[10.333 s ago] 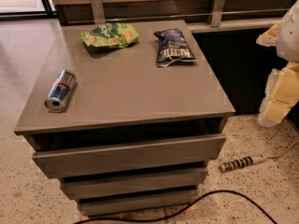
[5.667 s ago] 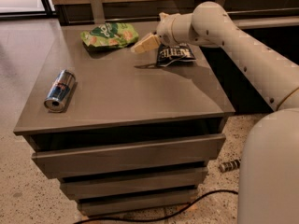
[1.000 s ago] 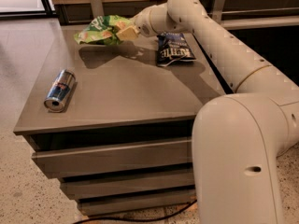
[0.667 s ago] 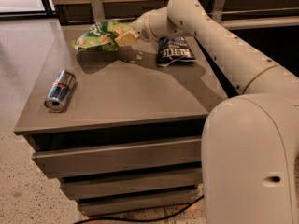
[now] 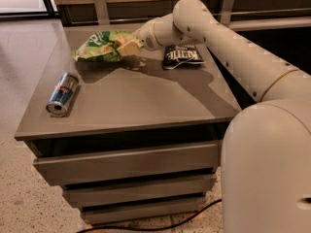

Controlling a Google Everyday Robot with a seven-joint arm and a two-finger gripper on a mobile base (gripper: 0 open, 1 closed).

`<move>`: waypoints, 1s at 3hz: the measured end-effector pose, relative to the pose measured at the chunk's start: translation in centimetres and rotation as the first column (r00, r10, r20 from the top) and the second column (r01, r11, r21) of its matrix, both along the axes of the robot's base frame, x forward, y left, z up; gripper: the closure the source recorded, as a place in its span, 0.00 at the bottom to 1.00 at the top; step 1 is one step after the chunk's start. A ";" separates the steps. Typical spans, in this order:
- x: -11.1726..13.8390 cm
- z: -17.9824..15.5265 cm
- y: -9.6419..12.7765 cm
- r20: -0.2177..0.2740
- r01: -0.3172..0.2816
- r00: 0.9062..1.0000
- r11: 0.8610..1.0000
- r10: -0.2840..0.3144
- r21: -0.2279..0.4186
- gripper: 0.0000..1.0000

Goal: Move green rice chip bag near redbull can

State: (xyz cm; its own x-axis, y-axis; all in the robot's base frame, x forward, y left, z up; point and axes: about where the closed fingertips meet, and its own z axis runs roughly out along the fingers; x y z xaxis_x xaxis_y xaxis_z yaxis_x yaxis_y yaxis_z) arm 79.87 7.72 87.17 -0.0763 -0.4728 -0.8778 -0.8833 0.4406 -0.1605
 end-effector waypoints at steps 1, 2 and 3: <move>-0.6 -0.4 0.1 -0.013 0.003 1.000 1.000 -0.003 0.003 0.83; -1.0 -0.6 0.2 -0.022 0.004 1.000 1.000 -0.004 0.002 0.59; -1.2 -0.8 0.3 -0.030 0.001 1.000 1.000 -0.001 0.001 0.36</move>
Offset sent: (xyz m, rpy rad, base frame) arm -0.0143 -0.0037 -0.0029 -0.0004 0.0275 -0.0125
